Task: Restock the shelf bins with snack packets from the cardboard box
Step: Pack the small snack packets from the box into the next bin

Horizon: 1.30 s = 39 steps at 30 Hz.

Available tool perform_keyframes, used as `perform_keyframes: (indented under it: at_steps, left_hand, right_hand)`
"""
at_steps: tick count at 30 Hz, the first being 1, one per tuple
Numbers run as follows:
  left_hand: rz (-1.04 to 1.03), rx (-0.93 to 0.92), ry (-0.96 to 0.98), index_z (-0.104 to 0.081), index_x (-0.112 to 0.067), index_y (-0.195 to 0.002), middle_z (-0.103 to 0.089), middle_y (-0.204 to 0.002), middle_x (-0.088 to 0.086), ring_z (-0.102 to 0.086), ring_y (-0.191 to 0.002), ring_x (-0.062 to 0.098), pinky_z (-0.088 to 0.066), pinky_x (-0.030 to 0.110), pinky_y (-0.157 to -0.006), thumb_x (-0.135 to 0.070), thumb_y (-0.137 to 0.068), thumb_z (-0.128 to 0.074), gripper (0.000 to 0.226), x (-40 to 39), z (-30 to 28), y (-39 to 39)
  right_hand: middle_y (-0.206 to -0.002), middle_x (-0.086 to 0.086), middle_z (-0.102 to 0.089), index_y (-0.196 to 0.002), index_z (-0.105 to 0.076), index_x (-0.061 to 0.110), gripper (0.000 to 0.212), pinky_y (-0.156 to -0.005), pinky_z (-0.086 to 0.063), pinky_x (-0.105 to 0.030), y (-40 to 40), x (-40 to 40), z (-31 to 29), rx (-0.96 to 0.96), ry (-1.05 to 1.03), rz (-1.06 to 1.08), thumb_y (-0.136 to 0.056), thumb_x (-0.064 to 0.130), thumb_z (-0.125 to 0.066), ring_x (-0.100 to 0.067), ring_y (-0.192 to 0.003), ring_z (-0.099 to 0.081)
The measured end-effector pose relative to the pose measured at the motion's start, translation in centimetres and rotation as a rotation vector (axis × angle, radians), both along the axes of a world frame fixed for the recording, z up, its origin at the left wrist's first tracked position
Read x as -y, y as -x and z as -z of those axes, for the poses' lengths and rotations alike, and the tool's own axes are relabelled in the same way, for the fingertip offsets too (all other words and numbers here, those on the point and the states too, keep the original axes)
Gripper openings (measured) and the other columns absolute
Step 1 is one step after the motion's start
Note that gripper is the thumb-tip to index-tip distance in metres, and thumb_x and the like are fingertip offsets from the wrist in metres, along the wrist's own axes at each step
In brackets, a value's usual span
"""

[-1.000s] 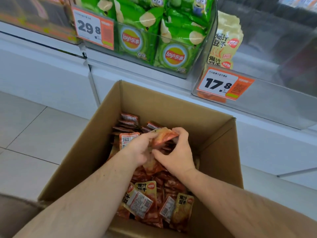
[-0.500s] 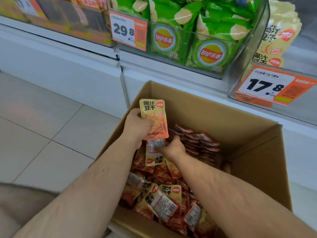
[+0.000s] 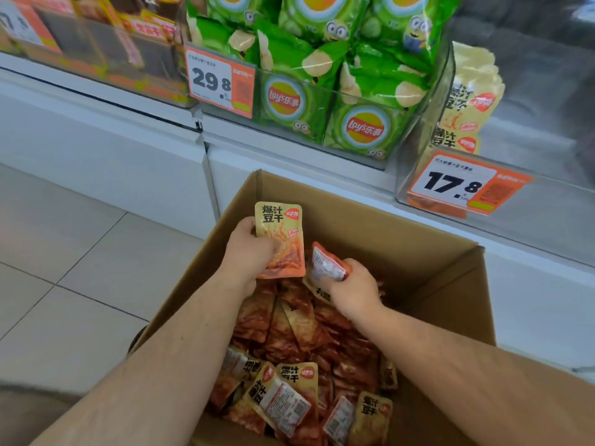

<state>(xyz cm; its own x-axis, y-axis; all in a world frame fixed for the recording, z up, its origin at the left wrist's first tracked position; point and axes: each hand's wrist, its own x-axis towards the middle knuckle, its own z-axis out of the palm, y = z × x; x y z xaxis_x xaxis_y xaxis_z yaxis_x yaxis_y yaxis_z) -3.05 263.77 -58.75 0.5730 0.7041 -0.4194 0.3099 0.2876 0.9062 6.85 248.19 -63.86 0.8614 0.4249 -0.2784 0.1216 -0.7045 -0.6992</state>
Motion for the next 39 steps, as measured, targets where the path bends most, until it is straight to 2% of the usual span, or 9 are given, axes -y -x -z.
perform_keyframes:
  at_steps: [4, 9, 13, 16, 23, 29, 33, 36, 39]
  left_hand:
    - [0.080, 0.051, 0.071, -0.060, -0.019, -0.104, -0.073, -0.103, 0.007, -0.072, -0.092, 0.025, -0.058, 0.050, -0.087, 0.003, -0.085, -0.058, 0.029, 1.9, -1.0, -0.6]
    - [0.300, 0.144, 0.227, -0.060, -0.009, -0.115, -0.075, -0.103, 0.012, -0.072, -0.094, 0.030, -0.059, 0.044, -0.082, 0.008, -0.089, -0.052, 0.032, 6.4, -3.2, -1.4]
    - [0.367, 0.229, 0.399, -0.061, -0.006, -0.115, -0.072, -0.096, 0.014, -0.070, -0.077, 0.026, -0.058, 0.038, -0.066, 0.007, -0.088, -0.039, 0.037, 9.1, -4.8, -1.3]
    - [0.402, 0.268, 0.432, -0.064, -0.007, -0.117, -0.071, -0.103, 0.015, -0.067, -0.083, 0.029, -0.056, 0.042, -0.075, -0.005, -0.089, -0.035, 0.040, 9.6, -5.7, -1.1]
    - [0.390, 0.249, 0.115, -0.058, -0.019, -0.121, -0.073, -0.110, 0.007, -0.070, -0.102, 0.031, -0.056, 0.052, -0.089, -0.001, -0.088, -0.068, 0.039, 9.9, -5.8, -0.8]
    - [0.437, 0.314, 0.021, -0.056, -0.018, -0.124, -0.074, -0.108, 0.001, -0.071, -0.100, 0.018, -0.057, 0.034, -0.085, 0.008, -0.088, -0.065, 0.046, 10.1, -7.0, -1.4]
    - [0.517, 0.356, -0.006, -0.056, -0.020, -0.124, -0.074, -0.109, 0.001, -0.071, -0.099, 0.017, -0.056, 0.025, -0.078, 0.007, -0.090, -0.062, 0.044, 11.2, -8.2, -1.8]
    - [0.561, 0.380, 0.005, -0.056, -0.022, -0.127, -0.073, -0.112, -0.001, -0.070, -0.103, 0.019, -0.057, 0.036, -0.085, -0.001, -0.094, -0.060, 0.039, 11.8, -9.4, -2.1]
    - [0.571, 0.422, 0.017, -0.059, -0.023, -0.125, -0.073, -0.113, 0.000, -0.070, -0.105, 0.022, -0.054, 0.045, -0.093, -0.007, -0.095, -0.061, 0.035, 12.3, -11.2, -2.8]
  right_hand:
    - [-0.091, 0.005, -0.060, -0.092, -0.055, 0.018, 0.017, -0.069, -0.042, -0.032, -0.9, 7.4, -7.2, 0.414, 0.021, -0.172, -0.089, 0.029, -0.068, -0.018, -0.080, -0.055]
    - [-0.124, -0.004, -0.064, -0.110, -0.051, 0.021, 0.036, -0.089, -0.051, -0.039, -0.8, 11.3, -10.9, 0.855, -0.032, -0.457, -0.076, 0.017, -0.061, -0.030, -0.102, -0.064]
    - [-0.129, -0.009, -0.062, -0.104, -0.048, 0.023, 0.038, -0.098, -0.048, -0.040, 0.5, 11.4, -10.9, 0.902, -0.107, -0.449, -0.073, 0.013, -0.067, -0.032, -0.110, -0.061]
    - [-0.133, -0.011, -0.060, -0.106, -0.049, 0.020, 0.033, -0.102, -0.046, -0.043, 0.6, 11.5, -10.2, 0.930, -0.086, -0.544, -0.076, 0.016, -0.063, -0.033, -0.115, -0.059]
    - [-0.140, -0.010, -0.055, -0.116, -0.066, 0.011, 0.046, -0.105, -0.043, -0.042, 0.2, 11.4, -11.8, 0.960, -0.080, -0.679, -0.079, 0.008, -0.040, -0.026, -0.120, -0.057]
    - [-0.108, 0.023, -0.058, -0.121, -0.048, 0.034, 0.050, -0.061, -0.045, -0.011, 0.1, 10.7, -16.1, 0.285, -0.272, -0.165, -0.081, 0.026, -0.076, 0.006, -0.071, -0.058]
    - [-0.101, 0.011, -0.073, -0.116, -0.062, 0.024, 0.041, -0.060, -0.047, -0.011, -1.1, 10.6, -17.0, -0.128, -0.368, -0.185, -0.081, 0.015, -0.079, 0.003, -0.083, -0.066]
    - [-0.102, 0.001, -0.075, -0.110, -0.069, 0.017, 0.030, -0.055, -0.045, -0.010, -1.7, 10.9, -17.9, -0.256, -0.436, -0.125, -0.083, 0.006, -0.075, -0.009, -0.083, -0.070]
    - [-0.099, -0.008, -0.074, -0.112, -0.069, 0.005, 0.028, -0.044, -0.040, -0.009, -2.3, 11.2, -20.0, -0.357, -0.519, -0.081, -0.085, -0.001, -0.069, -0.002, -0.058, -0.065]
